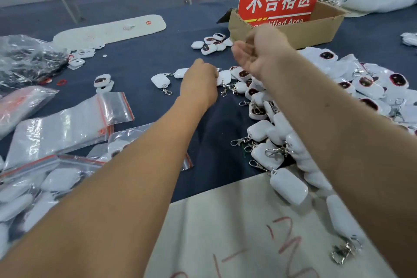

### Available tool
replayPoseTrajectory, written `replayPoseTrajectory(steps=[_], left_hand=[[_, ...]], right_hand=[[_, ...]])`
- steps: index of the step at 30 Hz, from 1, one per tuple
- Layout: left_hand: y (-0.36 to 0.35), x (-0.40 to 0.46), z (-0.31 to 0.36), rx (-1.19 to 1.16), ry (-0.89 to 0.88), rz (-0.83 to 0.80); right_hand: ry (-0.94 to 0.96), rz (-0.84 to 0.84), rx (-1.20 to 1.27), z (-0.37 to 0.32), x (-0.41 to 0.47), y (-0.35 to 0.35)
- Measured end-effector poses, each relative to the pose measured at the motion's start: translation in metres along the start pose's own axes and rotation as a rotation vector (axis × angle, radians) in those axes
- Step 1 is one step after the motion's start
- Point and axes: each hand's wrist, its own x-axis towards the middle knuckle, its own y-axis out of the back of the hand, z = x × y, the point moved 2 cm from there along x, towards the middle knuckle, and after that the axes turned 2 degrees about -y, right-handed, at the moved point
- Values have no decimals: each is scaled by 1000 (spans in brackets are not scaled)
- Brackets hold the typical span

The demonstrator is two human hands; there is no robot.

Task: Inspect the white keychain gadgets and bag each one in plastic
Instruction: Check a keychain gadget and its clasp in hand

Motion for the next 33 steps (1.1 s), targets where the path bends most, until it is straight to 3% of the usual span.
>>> replayPoseTrajectory(steps=[3, 6, 8, 10, 14, 16, 19, 25, 33], left_hand=[[11, -22, 4, -60, 51, -100], [24, -63, 1, -105, 73, -174], [31, -95, -5, -144, 82, -120], [36, -128, -12, -261, 97, 3], [39, -170, -21, -602, 156, 308], [37, -181, -26, -681, 172, 348], [30, -193, -36, -792, 261, 322], [32, -199, -43, -1297, 452, 230], [29, -196, -42, -1297, 544, 242]], right_hand=[[109, 31, -123, 38, -33, 2], [437, 81, -674, 72, -62, 15], [579, 0, -1061, 91, -80, 22], [542, -124, -1260, 107, -89, 26], [322, -423, -887, 133, -107, 35], [320, -494, -692, 141, -112, 41], [358, -445, -515, 144, -110, 50], [446, -504, -543, 147, -110, 49], [397, -531, -511, 147, -113, 50]])
